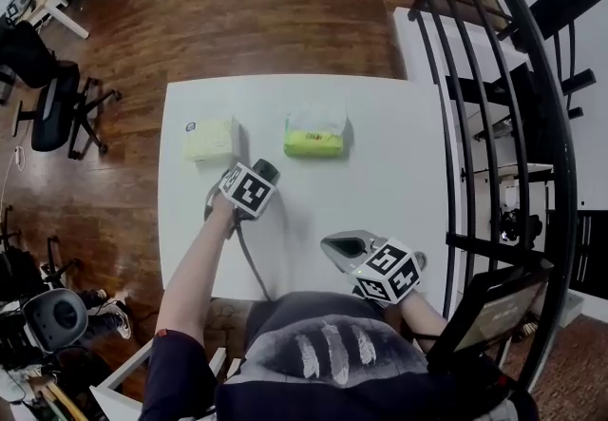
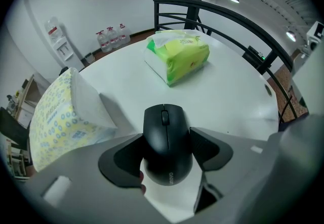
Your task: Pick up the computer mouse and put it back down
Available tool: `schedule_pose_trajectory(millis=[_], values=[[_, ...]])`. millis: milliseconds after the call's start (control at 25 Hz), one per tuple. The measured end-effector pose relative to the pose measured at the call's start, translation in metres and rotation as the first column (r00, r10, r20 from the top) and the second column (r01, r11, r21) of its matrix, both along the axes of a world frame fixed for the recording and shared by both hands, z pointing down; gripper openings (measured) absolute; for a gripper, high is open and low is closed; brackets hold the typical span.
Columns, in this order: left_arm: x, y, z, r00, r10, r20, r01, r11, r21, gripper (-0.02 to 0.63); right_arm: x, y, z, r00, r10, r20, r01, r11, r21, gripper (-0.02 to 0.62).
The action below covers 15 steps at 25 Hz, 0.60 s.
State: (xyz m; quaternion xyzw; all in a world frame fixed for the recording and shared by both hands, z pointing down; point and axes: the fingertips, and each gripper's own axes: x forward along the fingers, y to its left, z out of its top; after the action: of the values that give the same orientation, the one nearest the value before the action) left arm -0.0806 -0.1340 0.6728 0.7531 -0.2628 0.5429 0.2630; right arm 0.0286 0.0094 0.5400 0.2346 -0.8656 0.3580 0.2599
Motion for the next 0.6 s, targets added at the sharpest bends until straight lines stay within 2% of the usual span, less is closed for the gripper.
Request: schedule_pose_trajectory(millis=[120, 280, 360, 520, 600], values=[[-0.002, 0.005, -0.007, 1.0, -0.015, -0.007, 0.015, 1.0, -0.009, 0.302, 0.0, 0.002, -0.006, 1.0, 0.003, 0.001, -0.003, 1.0, 0.01, 0.005], [-0.013, 0.003, -0.038, 0.998, -0.063, -0.029, 0.064, 0.996, 0.054, 0.302, 0.001, 0.007, -0.01, 1.0, 0.011, -0.001, -0.011, 1.0, 0.022, 0.005], [-0.008, 0.008, -0.053, 0.996, -0.058, -0.074, 0.062, 0.996, 0.066, 0.302, 0.0, 0.008, -0.012, 1.0, 0.011, -0.006, -0.011, 0.999, 0.031, 0.005], [-0.01, 0.021, -0.077, 0.997, -0.035, -0.076, 0.042, 0.995, 0.093, 0.302, -0.004, 0.015, -0.02, 1.0, 0.007, -0.007, -0.006, 0.999, 0.043, 0.005], [-0.004, 0.028, -0.086, 0.991, -0.036, -0.13, 0.048, 0.995, 0.085, 0.302, -0.007, 0.019, -0.024, 1.0, 0.001, -0.009, 0.0, 0.998, 0.055, 0.005]])
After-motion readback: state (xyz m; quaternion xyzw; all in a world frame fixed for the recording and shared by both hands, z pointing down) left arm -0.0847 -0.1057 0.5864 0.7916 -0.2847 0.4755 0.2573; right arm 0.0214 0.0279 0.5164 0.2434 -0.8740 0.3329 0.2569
